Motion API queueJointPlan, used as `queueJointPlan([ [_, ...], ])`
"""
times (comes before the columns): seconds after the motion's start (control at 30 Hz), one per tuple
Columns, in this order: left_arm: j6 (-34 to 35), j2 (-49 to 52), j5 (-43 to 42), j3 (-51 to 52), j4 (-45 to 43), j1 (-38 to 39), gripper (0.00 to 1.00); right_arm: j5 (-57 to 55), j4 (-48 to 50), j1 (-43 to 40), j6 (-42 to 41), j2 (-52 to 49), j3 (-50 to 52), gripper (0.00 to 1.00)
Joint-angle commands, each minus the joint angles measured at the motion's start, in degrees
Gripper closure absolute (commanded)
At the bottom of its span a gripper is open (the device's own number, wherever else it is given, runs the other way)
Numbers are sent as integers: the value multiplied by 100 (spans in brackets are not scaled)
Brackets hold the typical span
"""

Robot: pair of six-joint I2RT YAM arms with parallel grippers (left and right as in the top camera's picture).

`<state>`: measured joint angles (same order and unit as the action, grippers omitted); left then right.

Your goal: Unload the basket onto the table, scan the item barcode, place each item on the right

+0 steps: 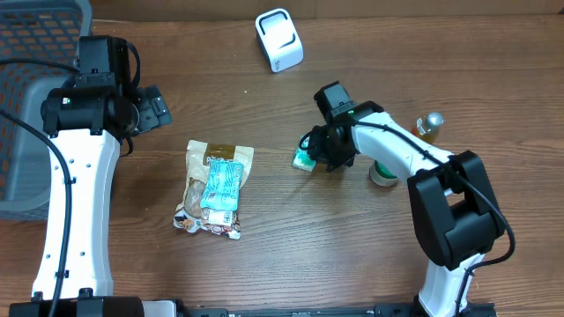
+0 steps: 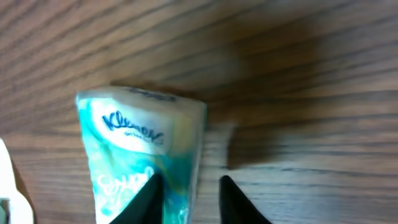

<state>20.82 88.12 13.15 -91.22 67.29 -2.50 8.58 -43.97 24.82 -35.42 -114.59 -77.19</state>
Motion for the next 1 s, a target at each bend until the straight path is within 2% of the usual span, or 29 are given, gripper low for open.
queueJointPlan([
  [0.0, -70, -28, 76, -52, -20, -11, 0, 55, 57, -13, 116, 175, -24, 69],
  [0.13, -70, -28, 76, -52, -20, -11, 0, 55, 105, -13, -76, 175, -17, 68],
  [0.2, -70, -28, 76, -52, -20, -11, 0, 55, 153, -15, -74, 177, -20, 85],
  [0.27, -70, -28, 76, -52, -20, -11, 1, 133, 195, -15, -72, 205, -20, 88],
  [0.53, -70, -28, 76, -52, -20, -11, 1, 232, 256, -15, 35, 367, -17, 76],
  [0.97, -70, -28, 76, -52, -20, -11, 0, 87, 210, -46, -203, 341, -2, 72],
])
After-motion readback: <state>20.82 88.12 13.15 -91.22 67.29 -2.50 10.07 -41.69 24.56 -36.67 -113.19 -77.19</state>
